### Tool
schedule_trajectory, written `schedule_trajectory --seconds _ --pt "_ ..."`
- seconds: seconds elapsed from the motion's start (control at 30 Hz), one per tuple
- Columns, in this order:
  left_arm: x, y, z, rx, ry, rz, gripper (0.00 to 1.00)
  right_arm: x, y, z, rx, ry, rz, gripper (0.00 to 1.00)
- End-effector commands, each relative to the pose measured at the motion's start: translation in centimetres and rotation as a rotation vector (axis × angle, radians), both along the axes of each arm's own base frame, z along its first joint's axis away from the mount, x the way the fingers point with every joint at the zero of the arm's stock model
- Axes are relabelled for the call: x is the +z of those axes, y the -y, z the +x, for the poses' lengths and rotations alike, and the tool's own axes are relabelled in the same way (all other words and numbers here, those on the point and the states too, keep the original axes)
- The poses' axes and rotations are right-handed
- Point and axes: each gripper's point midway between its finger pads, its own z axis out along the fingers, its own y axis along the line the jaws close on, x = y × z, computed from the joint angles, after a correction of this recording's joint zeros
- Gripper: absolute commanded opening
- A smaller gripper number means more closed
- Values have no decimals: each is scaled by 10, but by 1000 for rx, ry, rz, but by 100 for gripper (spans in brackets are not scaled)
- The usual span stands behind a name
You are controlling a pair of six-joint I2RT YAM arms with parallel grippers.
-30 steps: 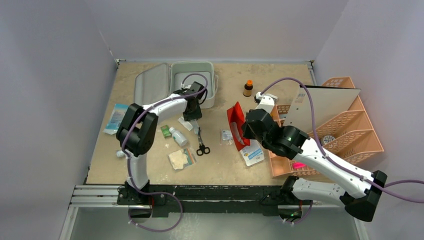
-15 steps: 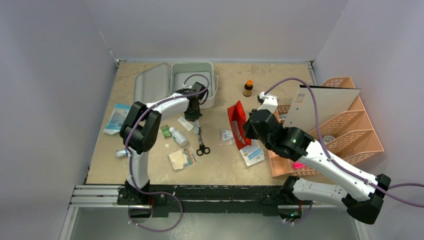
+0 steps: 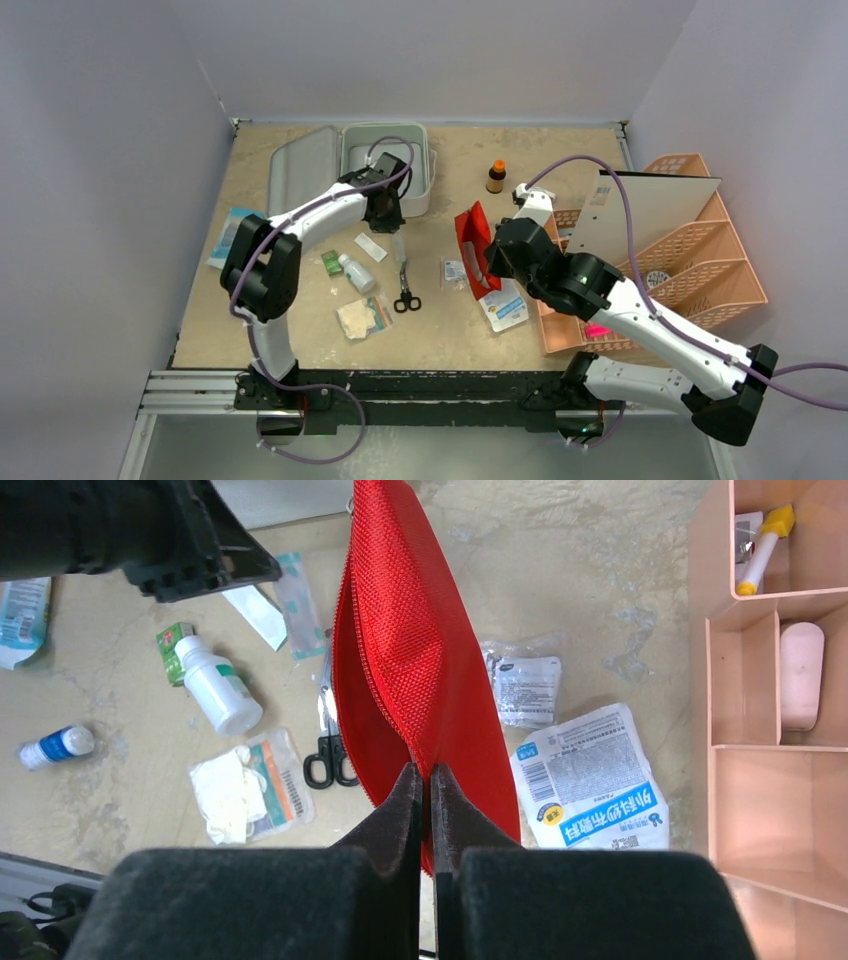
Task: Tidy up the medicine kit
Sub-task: Pick up the medical item at the center of the board, then place the medical item at the medicine pouch.
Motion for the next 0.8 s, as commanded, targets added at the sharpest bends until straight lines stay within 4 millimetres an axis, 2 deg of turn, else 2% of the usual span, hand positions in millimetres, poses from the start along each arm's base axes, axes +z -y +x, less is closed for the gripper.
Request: schedule_trajectory --seconds 0.0,0.17,0.37,0.57,0.63,0.77 --pt "44 16 -1 -66 94 -110 0 6 -5 6 -21 17 22 0" --pt "65 21 -16 -125 104 -180 0 3 -12 9 -20 9 31 0" --pt "95 27 -42 -209 94 -265 0 -10 -33 16 2 -43 24 0" --pt "133 41 -75 -281 107 -445 0 -17 -59 23 20 -87 63 0" --pt "146 52 -84 -278 115 -554 0 -18 -68 26 34 -99 79 0" --pt "164 65 -95 -275 135 -709 0 -21 -82 27 47 -134 94 0"
